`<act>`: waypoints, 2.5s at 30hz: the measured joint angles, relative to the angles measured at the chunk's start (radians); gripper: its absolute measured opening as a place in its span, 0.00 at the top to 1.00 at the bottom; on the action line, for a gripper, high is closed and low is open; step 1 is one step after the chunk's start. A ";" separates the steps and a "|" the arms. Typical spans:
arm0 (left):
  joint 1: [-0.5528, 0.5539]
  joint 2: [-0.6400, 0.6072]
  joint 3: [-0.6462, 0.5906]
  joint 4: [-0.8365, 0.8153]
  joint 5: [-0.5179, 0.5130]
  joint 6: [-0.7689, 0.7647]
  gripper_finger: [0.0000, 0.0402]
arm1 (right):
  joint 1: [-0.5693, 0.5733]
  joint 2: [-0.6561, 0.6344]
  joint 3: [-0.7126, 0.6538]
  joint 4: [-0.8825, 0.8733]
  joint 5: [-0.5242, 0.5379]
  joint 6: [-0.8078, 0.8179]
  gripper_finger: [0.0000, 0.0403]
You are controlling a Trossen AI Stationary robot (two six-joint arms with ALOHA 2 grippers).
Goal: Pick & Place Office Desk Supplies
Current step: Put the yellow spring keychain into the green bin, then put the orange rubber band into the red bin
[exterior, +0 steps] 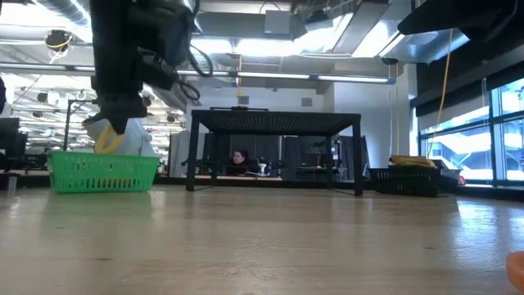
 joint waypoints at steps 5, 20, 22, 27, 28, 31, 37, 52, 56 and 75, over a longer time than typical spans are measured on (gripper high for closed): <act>0.026 0.000 -0.022 0.007 0.004 -0.033 0.94 | 0.000 0.000 0.000 0.000 -0.002 -0.001 0.40; 0.028 0.000 -0.005 0.025 0.093 -0.011 0.69 | -0.001 0.000 0.000 0.000 -0.073 0.003 0.40; 0.024 0.000 0.019 0.026 0.098 0.000 0.68 | -0.003 0.000 0.000 0.000 -0.161 0.004 0.40; -0.015 0.000 0.101 0.029 0.082 -0.002 0.68 | -0.008 0.020 0.000 0.008 -0.316 -0.010 0.40; -0.027 0.000 0.118 0.030 0.081 -0.010 0.69 | -0.008 0.032 0.000 0.011 -0.327 -0.025 0.40; -0.078 0.000 0.157 0.047 0.080 -0.056 0.69 | -0.011 0.082 0.000 0.040 -0.364 -0.081 0.40; -0.209 -0.001 0.182 0.177 0.082 -0.080 0.71 | -0.032 0.210 0.000 0.187 -0.540 -0.297 0.40; -0.426 -0.001 0.182 0.459 0.069 -0.078 0.71 | -0.102 0.373 0.000 0.322 -0.697 -0.457 0.40; -0.447 -0.001 0.182 0.467 0.043 -0.078 0.72 | -0.105 0.397 0.000 0.342 -0.702 -0.460 0.45; -0.452 0.000 0.182 0.467 0.014 -0.074 0.72 | -0.106 0.410 0.002 0.341 -0.702 -0.475 0.98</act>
